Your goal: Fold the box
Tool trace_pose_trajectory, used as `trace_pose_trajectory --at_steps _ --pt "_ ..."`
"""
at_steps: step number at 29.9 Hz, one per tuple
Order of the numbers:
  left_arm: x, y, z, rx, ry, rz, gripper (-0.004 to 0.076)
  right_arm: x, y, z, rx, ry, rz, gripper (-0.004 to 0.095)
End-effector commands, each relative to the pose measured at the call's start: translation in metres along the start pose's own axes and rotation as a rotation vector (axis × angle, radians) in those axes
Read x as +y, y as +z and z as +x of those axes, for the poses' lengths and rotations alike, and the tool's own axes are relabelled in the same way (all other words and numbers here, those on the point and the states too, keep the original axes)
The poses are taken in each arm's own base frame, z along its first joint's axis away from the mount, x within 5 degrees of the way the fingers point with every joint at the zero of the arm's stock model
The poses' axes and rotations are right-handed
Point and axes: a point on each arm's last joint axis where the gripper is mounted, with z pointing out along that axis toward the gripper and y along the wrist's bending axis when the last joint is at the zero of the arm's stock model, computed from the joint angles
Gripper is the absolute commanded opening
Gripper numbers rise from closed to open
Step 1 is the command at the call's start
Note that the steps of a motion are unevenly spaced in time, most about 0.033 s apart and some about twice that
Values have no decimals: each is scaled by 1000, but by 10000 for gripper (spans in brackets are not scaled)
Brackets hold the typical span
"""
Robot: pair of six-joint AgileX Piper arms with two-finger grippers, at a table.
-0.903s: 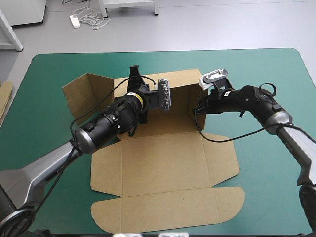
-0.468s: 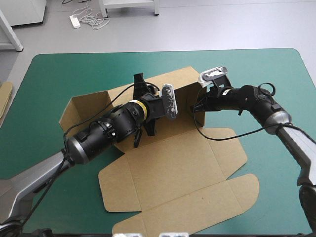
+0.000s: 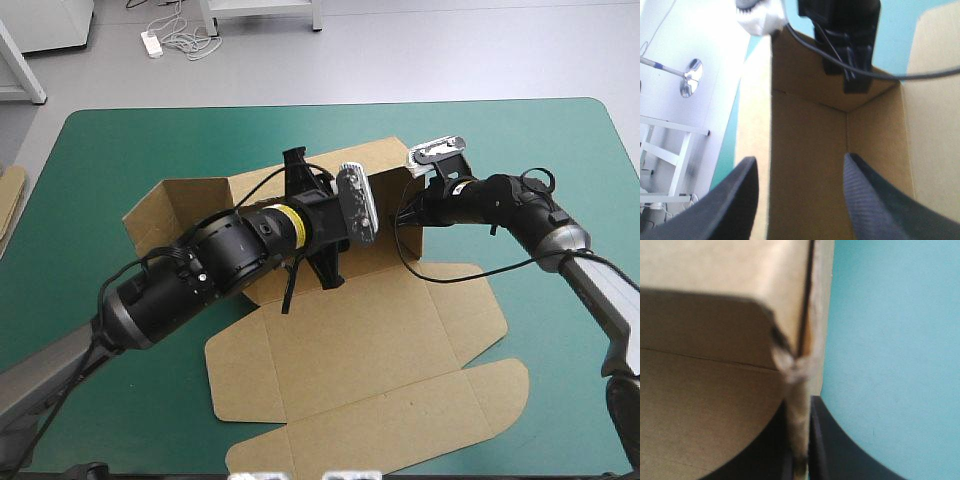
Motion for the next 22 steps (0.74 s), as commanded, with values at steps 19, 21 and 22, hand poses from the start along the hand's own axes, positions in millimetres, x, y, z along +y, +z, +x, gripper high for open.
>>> trace_pose_trajectory --at_steps 19,21,22 --pt "188 -102 196 139 -917 -530 371 5 -27 -19 -82 90 0 -15" --pt "191 -114 223 208 -997 -570 371 4 -29 -21 -79 86 20 -15" --pt "193 -116 234 235 -1024 -582 370 3 -31 -24 -78 84 30 -15"
